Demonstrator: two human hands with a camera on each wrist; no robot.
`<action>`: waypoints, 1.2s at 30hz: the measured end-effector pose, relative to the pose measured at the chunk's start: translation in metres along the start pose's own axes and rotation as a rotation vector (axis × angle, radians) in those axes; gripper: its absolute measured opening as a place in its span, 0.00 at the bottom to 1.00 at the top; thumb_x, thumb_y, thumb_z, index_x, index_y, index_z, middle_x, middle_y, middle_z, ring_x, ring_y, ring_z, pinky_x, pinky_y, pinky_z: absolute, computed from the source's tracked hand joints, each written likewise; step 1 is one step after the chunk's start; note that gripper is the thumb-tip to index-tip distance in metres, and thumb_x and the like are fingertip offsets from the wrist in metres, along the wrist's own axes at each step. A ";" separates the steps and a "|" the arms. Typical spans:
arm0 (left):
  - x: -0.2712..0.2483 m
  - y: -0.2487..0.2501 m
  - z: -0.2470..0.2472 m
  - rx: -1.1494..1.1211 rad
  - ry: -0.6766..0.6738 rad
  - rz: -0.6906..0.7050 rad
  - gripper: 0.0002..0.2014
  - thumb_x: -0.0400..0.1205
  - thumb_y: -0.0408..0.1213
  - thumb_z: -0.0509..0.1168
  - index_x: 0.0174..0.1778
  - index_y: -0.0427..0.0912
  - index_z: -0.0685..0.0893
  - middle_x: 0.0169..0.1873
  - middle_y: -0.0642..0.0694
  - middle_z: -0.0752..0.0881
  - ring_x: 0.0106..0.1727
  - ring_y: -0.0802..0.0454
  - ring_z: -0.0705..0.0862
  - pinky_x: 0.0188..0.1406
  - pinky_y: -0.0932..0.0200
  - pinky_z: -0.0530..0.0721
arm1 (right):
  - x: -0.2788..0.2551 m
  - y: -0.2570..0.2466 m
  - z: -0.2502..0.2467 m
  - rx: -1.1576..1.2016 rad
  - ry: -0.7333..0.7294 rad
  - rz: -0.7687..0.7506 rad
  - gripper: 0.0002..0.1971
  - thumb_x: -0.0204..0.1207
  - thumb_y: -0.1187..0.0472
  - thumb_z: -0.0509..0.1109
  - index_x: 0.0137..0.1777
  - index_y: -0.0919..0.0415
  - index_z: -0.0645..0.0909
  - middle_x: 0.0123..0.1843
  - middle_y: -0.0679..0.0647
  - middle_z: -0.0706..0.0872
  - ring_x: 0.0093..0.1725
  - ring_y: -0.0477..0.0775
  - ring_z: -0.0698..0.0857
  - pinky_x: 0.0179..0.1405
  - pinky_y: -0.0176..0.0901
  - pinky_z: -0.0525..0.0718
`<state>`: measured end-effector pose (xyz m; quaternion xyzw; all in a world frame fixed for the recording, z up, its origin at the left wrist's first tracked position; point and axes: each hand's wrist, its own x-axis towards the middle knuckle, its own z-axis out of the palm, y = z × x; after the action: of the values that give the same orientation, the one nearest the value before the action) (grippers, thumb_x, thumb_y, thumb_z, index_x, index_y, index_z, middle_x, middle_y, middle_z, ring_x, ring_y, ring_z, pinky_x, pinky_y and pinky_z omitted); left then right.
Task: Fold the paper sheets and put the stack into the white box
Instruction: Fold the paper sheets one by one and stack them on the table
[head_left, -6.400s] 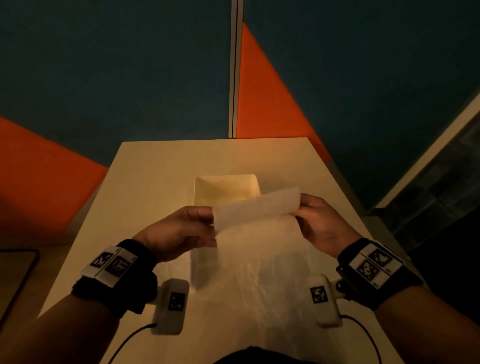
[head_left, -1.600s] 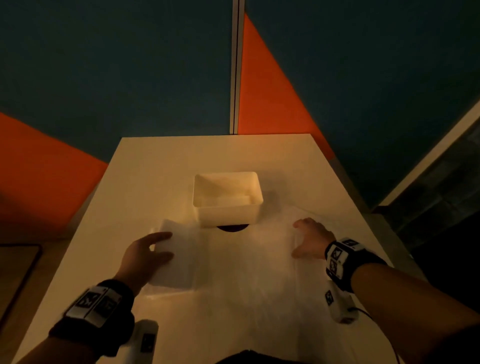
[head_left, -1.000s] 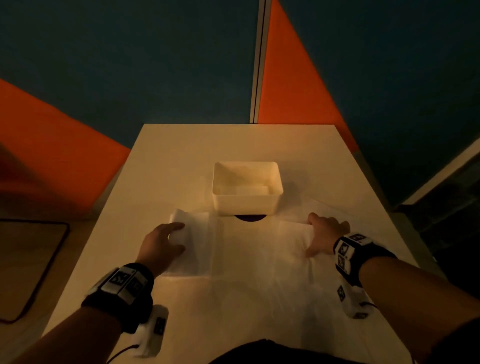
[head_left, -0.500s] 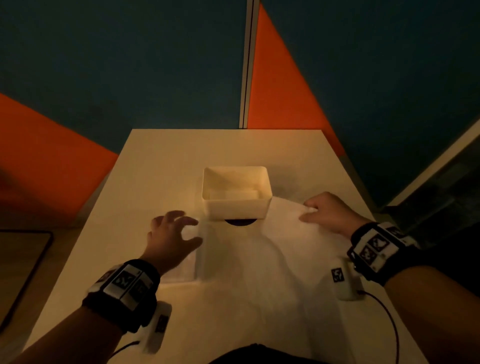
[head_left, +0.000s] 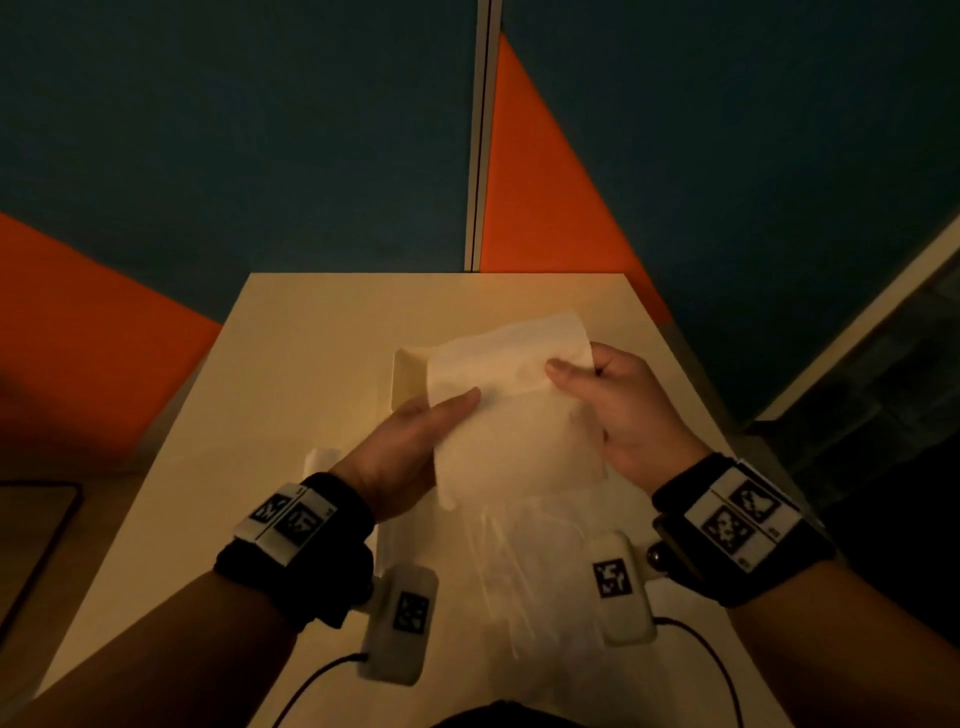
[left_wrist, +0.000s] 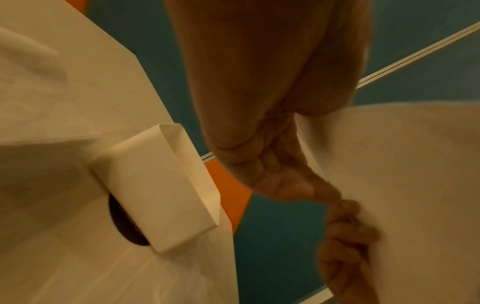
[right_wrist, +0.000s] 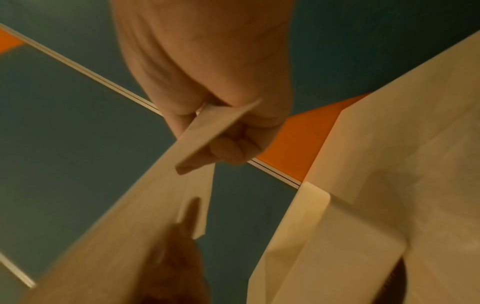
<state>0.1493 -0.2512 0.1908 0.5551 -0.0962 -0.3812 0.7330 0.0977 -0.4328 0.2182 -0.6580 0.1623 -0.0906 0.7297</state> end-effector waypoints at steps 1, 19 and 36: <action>0.001 0.002 0.002 -0.021 0.046 0.039 0.18 0.80 0.41 0.65 0.63 0.37 0.81 0.56 0.38 0.86 0.50 0.43 0.87 0.50 0.50 0.86 | -0.001 0.003 0.001 -0.004 -0.008 0.002 0.08 0.77 0.68 0.68 0.53 0.65 0.85 0.47 0.57 0.90 0.44 0.51 0.89 0.46 0.47 0.88; -0.008 0.025 -0.034 0.167 -0.302 0.034 0.20 0.62 0.46 0.76 0.49 0.44 0.91 0.54 0.44 0.88 0.56 0.45 0.86 0.58 0.51 0.85 | 0.003 -0.008 -0.031 -0.193 -0.222 0.072 0.24 0.76 0.74 0.60 0.22 0.53 0.81 0.32 0.51 0.82 0.32 0.53 0.80 0.21 0.36 0.76; -0.014 0.009 -0.043 0.196 0.078 0.047 0.21 0.75 0.22 0.63 0.55 0.51 0.87 0.50 0.51 0.90 0.45 0.51 0.89 0.35 0.58 0.87 | 0.027 0.053 -0.053 -0.870 -0.133 0.178 0.18 0.74 0.66 0.72 0.63 0.59 0.77 0.57 0.59 0.82 0.55 0.54 0.82 0.51 0.45 0.82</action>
<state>0.1677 -0.2096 0.1867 0.6362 -0.1171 -0.3309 0.6871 0.1000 -0.4851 0.1585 -0.8916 0.1939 0.0919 0.3988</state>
